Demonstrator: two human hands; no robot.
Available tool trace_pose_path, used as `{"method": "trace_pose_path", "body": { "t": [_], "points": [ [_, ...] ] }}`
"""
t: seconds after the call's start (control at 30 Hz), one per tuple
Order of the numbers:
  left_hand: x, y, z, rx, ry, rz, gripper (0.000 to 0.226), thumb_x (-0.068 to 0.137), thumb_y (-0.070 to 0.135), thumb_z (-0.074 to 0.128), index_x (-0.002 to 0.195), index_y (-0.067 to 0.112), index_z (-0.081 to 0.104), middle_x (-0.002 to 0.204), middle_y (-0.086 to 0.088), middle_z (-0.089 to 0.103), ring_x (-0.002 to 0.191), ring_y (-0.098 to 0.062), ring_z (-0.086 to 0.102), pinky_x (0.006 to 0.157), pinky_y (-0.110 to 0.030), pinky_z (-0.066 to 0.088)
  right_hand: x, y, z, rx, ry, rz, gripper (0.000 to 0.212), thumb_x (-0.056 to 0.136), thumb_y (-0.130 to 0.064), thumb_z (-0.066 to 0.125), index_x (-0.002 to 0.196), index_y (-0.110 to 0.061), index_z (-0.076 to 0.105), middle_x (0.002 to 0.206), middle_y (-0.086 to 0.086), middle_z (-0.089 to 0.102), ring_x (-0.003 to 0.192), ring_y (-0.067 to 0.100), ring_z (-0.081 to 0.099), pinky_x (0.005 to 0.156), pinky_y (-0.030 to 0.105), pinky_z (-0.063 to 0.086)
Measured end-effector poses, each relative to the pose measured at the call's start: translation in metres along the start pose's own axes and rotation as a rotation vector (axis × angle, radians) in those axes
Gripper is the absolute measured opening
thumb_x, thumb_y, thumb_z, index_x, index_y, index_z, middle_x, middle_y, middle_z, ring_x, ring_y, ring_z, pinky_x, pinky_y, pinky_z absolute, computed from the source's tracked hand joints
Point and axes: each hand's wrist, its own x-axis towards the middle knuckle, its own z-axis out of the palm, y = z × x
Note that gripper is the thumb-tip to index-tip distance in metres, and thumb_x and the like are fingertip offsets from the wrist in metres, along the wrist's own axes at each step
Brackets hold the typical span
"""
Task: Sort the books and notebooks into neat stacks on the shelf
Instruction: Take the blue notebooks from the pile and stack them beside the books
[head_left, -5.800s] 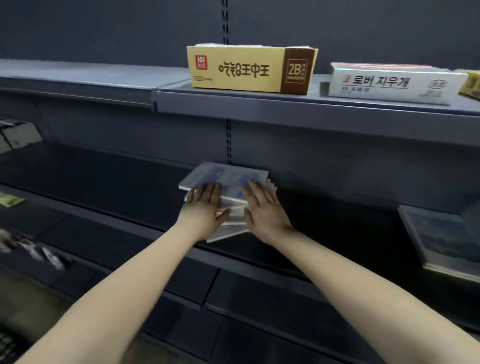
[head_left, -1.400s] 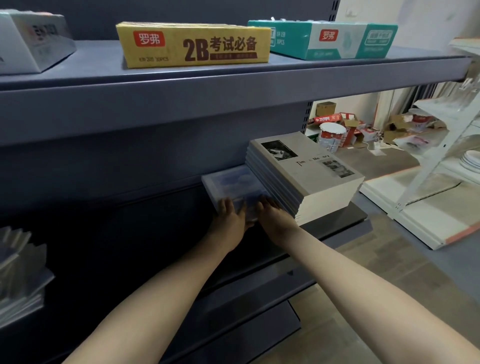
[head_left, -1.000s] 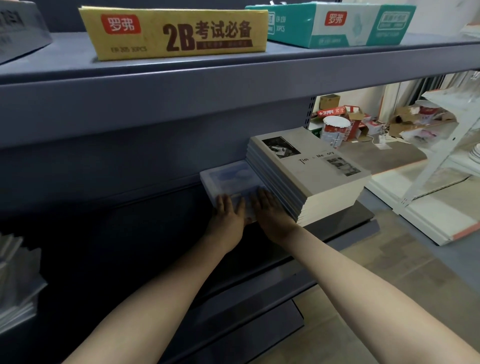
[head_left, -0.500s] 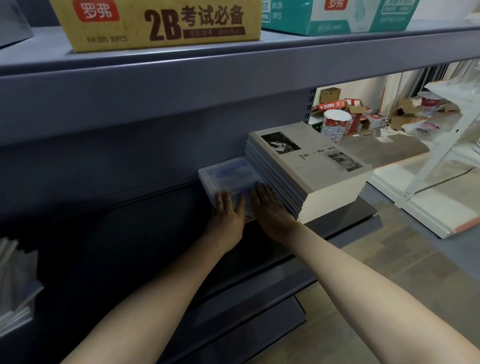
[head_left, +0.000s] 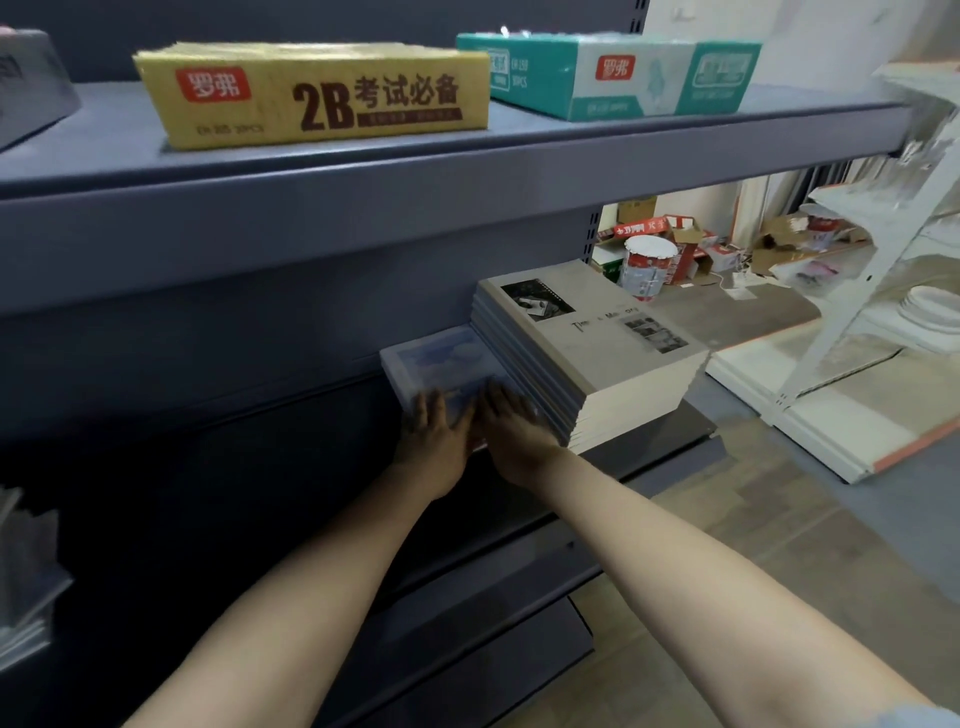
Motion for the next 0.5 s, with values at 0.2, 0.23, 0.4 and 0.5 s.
{"method": "trace_pose_path", "body": {
  "t": [0.2,0.23,0.4,0.5],
  "points": [
    [-0.035,-0.013,-0.013,0.034,0.092,-0.072,0.079,0.094,0.059,0.029,0.151,0.013,0.002,0.158,-0.01,0.009,0.143,-0.035,0.012,0.114,-0.053,0.007,-0.027,-0.02,-0.015,-0.023,-0.011,-0.075,0.068,0.095,-0.012,0.038,0.15,-0.007,-0.002,0.158,0.011,-0.007,0.146,0.023,-0.007,0.118,0.039,-0.001],
    [-0.044,-0.02,-0.014,0.062,0.108,-0.079,0.079,0.093,0.06,0.028,0.151,0.011,0.004,0.158,-0.011,0.01,0.143,-0.035,0.012,0.115,-0.051,0.007,-0.03,-0.025,-0.018,-0.028,-0.008,-0.071,0.07,0.094,-0.011,0.039,0.15,-0.008,-0.004,0.158,0.01,-0.01,0.146,0.024,-0.009,0.118,0.042,-0.001],
    [-0.087,-0.065,-0.033,0.175,0.134,-0.14,0.079,0.095,0.058,0.029,0.15,0.006,0.007,0.158,-0.013,0.009,0.145,-0.03,0.004,0.118,-0.042,0.002,-0.039,-0.068,-0.032,-0.029,0.015,-0.096,0.075,0.094,-0.017,0.043,0.15,-0.013,-0.007,0.157,0.007,-0.018,0.145,0.027,-0.014,0.118,0.047,-0.003],
    [-0.117,-0.09,-0.046,0.226,0.177,-0.191,0.079,0.094,0.059,0.027,0.15,0.006,0.009,0.157,-0.013,0.013,0.145,-0.031,0.007,0.118,-0.042,0.001,-0.046,-0.1,-0.038,-0.019,0.038,-0.166,0.075,0.094,-0.019,0.043,0.151,-0.014,-0.005,0.157,0.006,-0.019,0.145,0.028,-0.014,0.118,0.046,-0.003]
  ]
}}
